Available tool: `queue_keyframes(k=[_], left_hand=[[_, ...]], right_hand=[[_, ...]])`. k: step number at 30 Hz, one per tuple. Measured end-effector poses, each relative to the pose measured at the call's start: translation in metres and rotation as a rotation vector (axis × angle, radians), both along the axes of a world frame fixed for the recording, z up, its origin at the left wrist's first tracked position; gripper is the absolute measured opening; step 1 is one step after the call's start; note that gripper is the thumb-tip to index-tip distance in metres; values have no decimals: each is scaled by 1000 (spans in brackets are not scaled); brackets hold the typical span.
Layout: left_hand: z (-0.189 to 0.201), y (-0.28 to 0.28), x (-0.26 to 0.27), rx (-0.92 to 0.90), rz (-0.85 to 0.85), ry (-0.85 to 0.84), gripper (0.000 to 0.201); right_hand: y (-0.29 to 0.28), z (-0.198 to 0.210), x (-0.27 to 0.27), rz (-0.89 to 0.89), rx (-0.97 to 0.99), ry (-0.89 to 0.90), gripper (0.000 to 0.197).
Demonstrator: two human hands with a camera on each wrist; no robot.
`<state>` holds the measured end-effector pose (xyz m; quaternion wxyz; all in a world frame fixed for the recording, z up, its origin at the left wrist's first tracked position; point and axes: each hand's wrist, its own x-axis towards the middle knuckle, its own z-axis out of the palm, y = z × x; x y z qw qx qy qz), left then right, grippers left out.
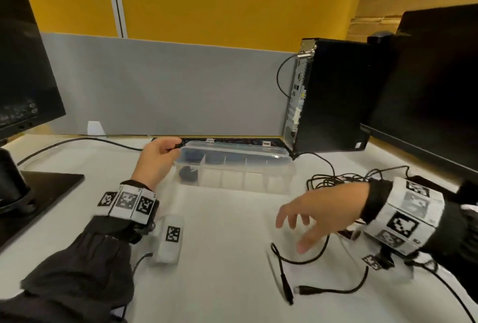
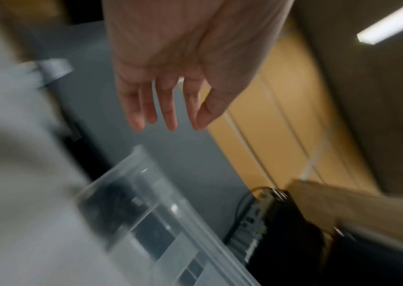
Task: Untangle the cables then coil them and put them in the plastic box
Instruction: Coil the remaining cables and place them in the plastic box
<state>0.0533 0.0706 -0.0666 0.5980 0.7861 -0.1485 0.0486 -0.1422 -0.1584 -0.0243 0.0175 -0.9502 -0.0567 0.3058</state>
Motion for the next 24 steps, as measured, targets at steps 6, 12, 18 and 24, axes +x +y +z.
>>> queue_keyframes(k=[6, 12, 18, 24], left_hand=[[42, -38, -84, 379, -456, -122, 20], [34, -85, -128, 760, -791, 61, 42], [53, -78, -105, 324, -732, 159, 31], [81, -22, -60, -636, -642, 452, 22]], right_hand=[[-18, -33, -20, 127, -225, -100, 25], [-19, -1, -9, 389, -134, -856, 10], [-38, 29, -2, 129, 298, -1005, 13], [-75, 28, 4, -222, 377, -734, 30]])
